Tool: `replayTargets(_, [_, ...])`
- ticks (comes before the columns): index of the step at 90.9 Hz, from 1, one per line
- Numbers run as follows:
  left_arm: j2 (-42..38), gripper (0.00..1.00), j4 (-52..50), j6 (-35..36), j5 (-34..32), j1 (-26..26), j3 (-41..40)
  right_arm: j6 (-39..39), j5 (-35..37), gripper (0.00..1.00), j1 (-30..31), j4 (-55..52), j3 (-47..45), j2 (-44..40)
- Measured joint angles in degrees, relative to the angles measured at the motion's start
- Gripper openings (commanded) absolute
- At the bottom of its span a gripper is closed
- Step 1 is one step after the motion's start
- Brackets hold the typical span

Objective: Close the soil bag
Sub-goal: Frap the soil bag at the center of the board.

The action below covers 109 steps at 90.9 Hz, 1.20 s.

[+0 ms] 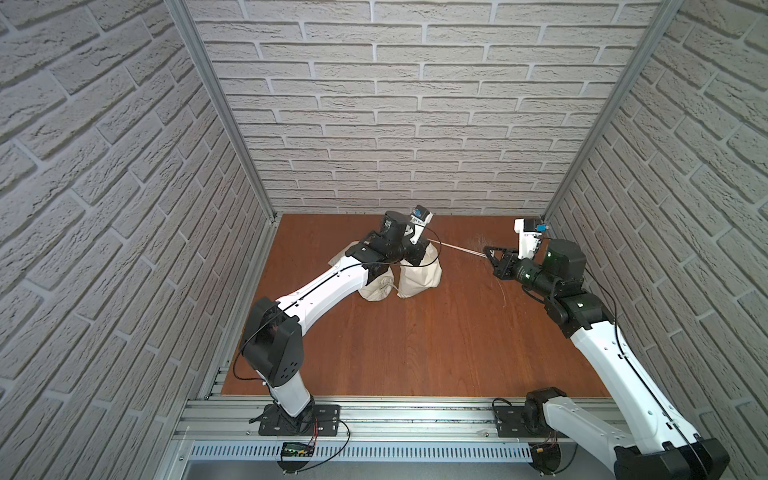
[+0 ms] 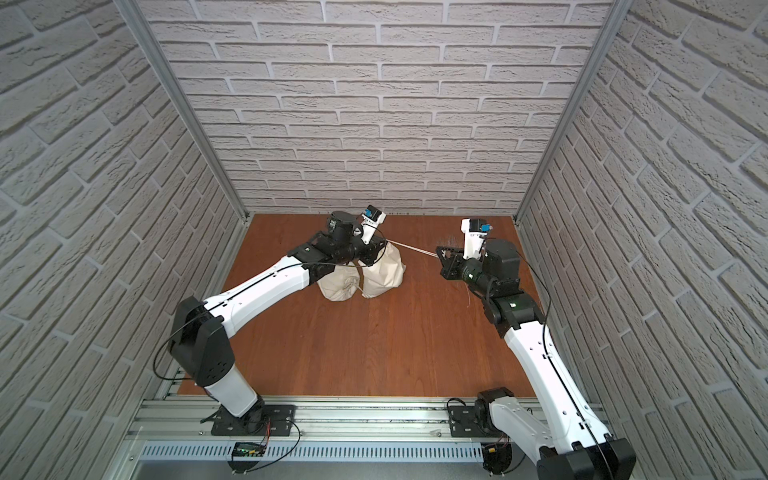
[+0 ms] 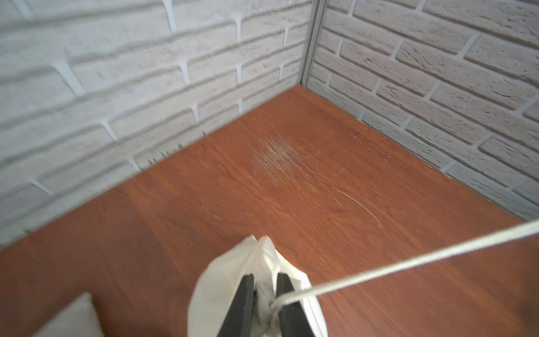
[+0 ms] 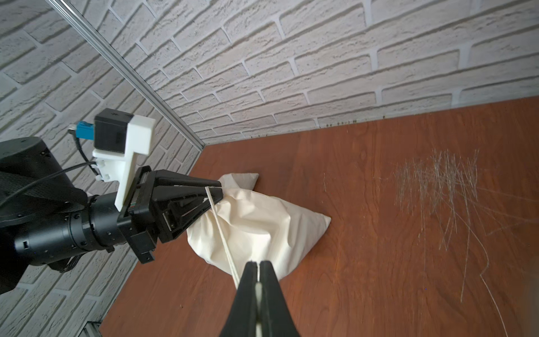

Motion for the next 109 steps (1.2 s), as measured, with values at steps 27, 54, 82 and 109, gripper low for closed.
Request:
replayTargets(27, [5.99,0.24,6.8,-11.89,4.04,-2.6,-5.95,-0.04,3.39,0.03,-0.11,-5.64,-5.38,-3.72])
replayTargets(54, [11.15,0.3,7.87,-16.7,-1.88,-4.09,-6.84,-0.22,8.15,0.03,-3.3,-8.7,-5.53,-7.15])
replayTargets(82, [10.6,0.1,8.68,-15.82,-5.49,-4.02,-7.89,-0.48,7.67,0.03,-3.34,-10.75,-6.03,-7.65])
replayTargets(109, [-0.42,0.49,9.09,-2.67,-13.62,1.9,-11.26,0.17,4.57,0.03,-3.3,-3.72,-6.32,-6.4])
